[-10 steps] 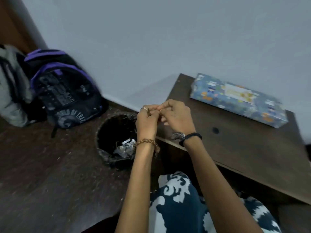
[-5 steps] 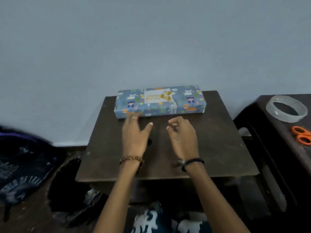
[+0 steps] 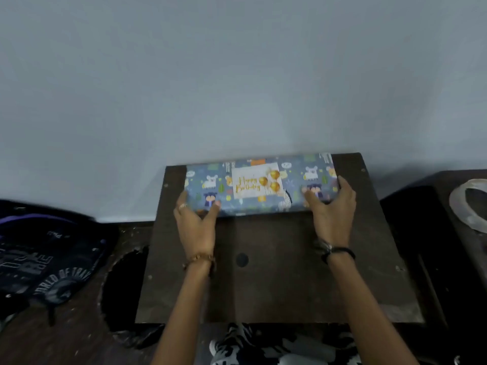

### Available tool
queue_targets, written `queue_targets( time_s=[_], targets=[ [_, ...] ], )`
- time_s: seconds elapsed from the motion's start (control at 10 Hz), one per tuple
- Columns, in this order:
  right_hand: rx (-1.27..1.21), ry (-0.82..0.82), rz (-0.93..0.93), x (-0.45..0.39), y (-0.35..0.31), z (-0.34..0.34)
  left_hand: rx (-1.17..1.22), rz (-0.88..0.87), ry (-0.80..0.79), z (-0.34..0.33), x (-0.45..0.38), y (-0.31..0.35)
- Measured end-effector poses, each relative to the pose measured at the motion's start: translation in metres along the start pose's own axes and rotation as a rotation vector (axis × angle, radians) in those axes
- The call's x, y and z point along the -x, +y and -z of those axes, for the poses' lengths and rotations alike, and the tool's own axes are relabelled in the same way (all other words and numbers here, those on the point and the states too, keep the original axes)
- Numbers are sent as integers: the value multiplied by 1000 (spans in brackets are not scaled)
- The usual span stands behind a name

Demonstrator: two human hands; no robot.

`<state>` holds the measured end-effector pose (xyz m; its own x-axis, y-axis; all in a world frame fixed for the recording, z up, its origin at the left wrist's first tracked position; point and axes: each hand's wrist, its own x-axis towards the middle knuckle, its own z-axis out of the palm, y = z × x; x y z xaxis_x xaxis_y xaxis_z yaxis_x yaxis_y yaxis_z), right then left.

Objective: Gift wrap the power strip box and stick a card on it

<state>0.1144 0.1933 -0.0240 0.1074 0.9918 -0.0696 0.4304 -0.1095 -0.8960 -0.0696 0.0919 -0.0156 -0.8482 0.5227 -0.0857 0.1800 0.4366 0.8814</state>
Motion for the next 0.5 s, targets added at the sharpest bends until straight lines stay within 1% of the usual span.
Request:
queue_targets(
  time_s=[0.2, 0.3, 0.4, 0.5],
  targets=[
    [48, -67, -206, 43, -10, 43, 4, 135, -132, 33, 33, 0],
    [115, -164, -260, 47, -22, 57, -46, 187, -242, 41, 40, 14],
    [273, -329, -316, 41, -35, 62, -385, 196, -370, 50, 39, 23],
    [431, -414, -337, 39, -61, 70, -635, 179, -471, 66, 39, 44]
  ],
)
